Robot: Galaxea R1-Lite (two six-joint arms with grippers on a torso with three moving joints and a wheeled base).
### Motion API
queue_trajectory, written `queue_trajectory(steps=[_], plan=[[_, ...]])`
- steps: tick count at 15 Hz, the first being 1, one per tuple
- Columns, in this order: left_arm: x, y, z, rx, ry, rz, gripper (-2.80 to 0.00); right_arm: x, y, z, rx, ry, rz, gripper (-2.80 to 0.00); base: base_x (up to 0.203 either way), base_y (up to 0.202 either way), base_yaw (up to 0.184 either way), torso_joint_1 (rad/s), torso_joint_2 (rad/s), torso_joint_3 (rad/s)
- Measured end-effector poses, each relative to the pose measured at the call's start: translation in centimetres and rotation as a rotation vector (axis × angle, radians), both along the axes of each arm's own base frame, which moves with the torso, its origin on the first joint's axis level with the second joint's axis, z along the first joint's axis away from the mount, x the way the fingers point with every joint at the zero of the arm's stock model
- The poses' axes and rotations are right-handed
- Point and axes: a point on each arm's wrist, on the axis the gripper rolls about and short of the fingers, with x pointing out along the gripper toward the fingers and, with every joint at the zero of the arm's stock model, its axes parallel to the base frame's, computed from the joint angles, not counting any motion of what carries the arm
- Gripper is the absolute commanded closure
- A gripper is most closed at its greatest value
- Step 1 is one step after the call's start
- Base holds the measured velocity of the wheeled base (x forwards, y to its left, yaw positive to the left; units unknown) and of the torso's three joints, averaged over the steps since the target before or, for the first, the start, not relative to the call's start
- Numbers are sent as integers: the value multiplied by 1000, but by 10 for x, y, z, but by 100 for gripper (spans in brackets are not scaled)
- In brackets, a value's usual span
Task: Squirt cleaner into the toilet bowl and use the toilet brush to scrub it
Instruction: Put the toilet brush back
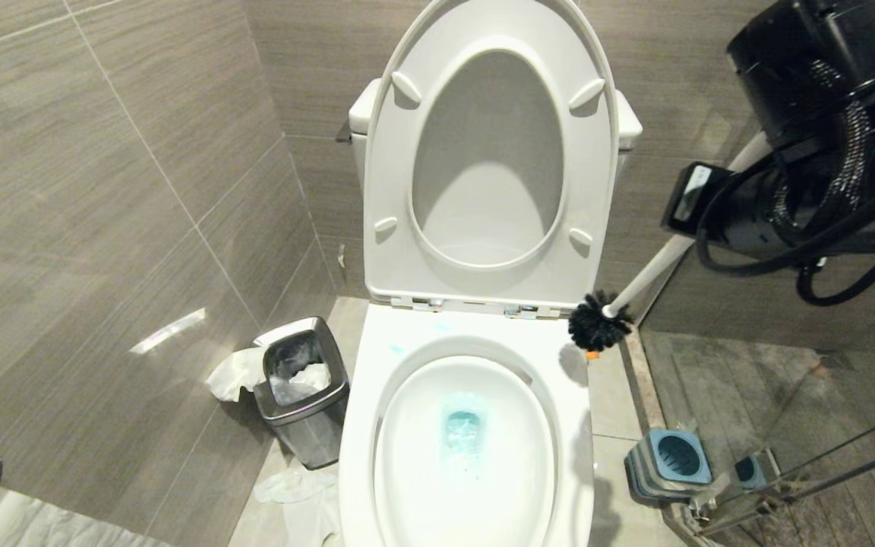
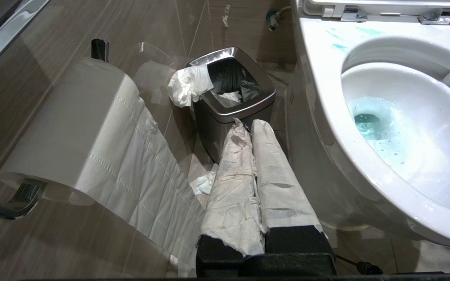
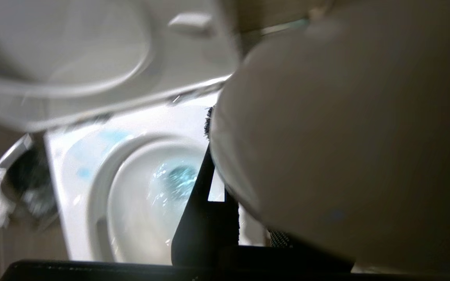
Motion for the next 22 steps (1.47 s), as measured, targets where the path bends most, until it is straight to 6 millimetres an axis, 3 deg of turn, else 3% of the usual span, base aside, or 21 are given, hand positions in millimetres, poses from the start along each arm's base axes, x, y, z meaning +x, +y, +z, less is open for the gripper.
queue_trajectory(steps=[4, 9, 14, 18, 22], plan=[[0, 0, 0, 0, 0, 0, 0, 14, -54, 3, 7, -15, -196, 0, 0, 0, 0, 0, 0, 0], [0, 0, 0, 1, 0, 0, 0, 31, -82, -39, -114, 79, -224, 0, 0, 0, 0, 0, 0, 0], [0, 0, 0, 1, 0, 0, 0, 66, -102, -104, -206, 70, -200, 0, 0, 0, 0, 0, 0, 0], [0, 0, 0, 0, 0, 0, 0, 77, -105, -160, -158, 55, -114, 0, 0, 0, 0, 0, 0, 0], [0, 0, 0, 0, 0, 0, 0, 94, -114, -201, -116, 21, -94, 0, 0, 0, 0, 0, 0, 0]])
